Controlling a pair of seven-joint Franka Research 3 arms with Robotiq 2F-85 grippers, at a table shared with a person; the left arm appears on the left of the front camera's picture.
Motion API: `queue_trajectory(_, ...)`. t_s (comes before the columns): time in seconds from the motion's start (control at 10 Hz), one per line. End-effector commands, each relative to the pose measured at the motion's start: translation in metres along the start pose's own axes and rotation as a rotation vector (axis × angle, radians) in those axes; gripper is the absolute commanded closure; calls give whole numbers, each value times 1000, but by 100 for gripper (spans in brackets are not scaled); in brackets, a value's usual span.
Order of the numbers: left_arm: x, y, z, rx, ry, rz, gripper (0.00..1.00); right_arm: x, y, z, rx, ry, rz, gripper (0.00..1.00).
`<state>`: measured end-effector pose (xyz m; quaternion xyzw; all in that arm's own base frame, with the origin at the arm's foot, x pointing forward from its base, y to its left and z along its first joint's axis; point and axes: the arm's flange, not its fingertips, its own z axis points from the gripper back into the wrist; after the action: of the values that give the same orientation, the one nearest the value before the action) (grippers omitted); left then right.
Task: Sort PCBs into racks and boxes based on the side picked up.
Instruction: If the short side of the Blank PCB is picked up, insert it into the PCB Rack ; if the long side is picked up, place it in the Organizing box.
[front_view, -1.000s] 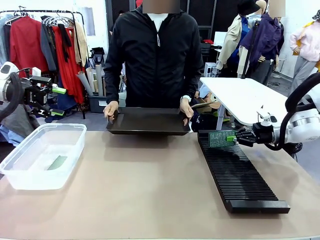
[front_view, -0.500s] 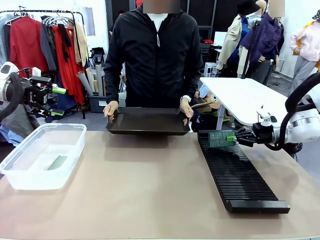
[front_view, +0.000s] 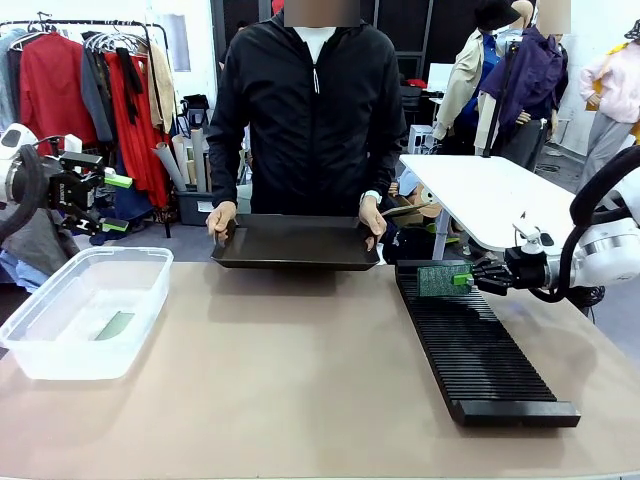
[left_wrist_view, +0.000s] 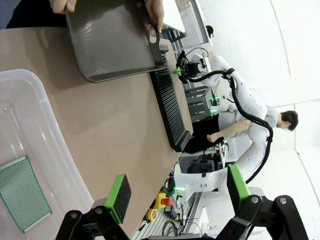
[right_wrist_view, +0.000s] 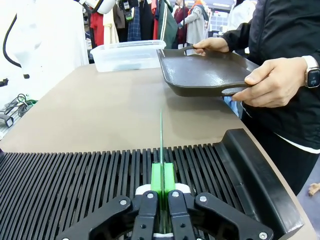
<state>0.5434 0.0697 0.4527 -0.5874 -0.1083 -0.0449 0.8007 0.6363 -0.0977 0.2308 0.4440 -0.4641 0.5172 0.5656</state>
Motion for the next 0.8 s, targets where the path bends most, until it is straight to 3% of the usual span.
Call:
queue_trajectory(0.0, -1, -2, 1, 7, -4, 5, 0, -3, -2, -1, 29, 25, 31, 100)
queue_trajectory(0.3, -1, -2, 1, 7, -4, 5, 0, -4, -3, -4, 8, 52, 18, 100)
queue_trajectory(0.4, -1, -2, 1, 7, -4, 5, 0, 0, 0, 0, -3, 3, 1, 100)
queue_trajectory(0.7, -1, -2, 1, 7, -4, 5, 0, 0, 0, 0, -3, 3, 1, 100)
